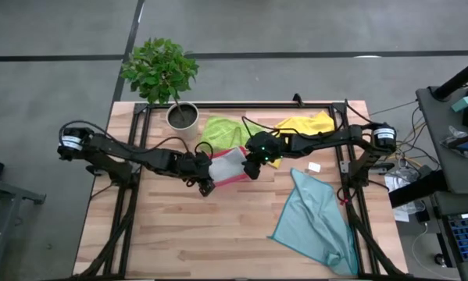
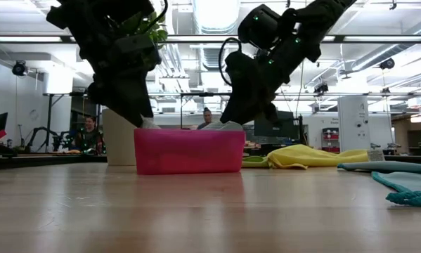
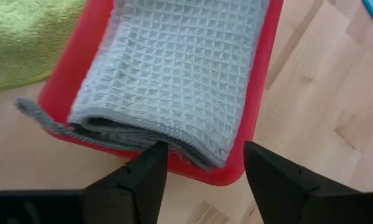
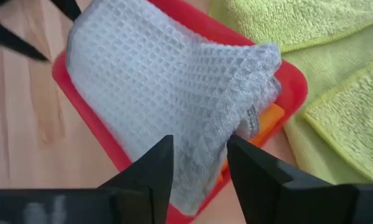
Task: Fold microfiber towels
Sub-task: Put the folded gray towel into the pink bin
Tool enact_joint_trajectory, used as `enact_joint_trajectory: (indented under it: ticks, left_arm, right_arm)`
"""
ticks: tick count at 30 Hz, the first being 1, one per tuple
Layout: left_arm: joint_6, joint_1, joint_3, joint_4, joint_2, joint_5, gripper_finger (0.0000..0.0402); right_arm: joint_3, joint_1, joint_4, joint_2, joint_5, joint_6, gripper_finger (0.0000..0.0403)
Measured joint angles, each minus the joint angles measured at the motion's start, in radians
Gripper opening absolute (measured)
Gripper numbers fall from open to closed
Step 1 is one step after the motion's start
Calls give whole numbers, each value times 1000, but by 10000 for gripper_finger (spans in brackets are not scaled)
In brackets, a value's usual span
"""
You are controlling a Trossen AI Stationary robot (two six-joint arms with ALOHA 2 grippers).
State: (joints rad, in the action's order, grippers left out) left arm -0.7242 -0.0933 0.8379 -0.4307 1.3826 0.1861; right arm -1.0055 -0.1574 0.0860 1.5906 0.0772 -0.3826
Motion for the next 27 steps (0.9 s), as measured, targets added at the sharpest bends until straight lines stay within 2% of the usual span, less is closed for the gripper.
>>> enact_joint_trajectory:
  ticks: [7, 13, 16, 19, 23, 27]
  left_arm:
    - [40, 2, 0, -90, -71, 9, 196]
    - [179, 2, 0, -5, -93, 15, 183]
    - [276, 1, 0, 30, -80, 15, 148]
    - [347, 2, 0, 38, -60, 16, 96]
    - [373, 8, 0, 28, -44, 16, 19]
    - [388, 11, -11, 38, -32, 62, 9]
  right_arm:
    - [-75, 0, 163, -14, 0, 52, 113]
    - [-129, 3, 277, -18, -2, 96, 72]
    - [-141, 9, 282, -18, -3, 120, 42]
    - [-152, 10, 285, -18, -3, 127, 15]
    - [-176, 9, 332, -18, -36, 149, 9]
    - [-195, 9, 326, -18, -52, 162, 9]
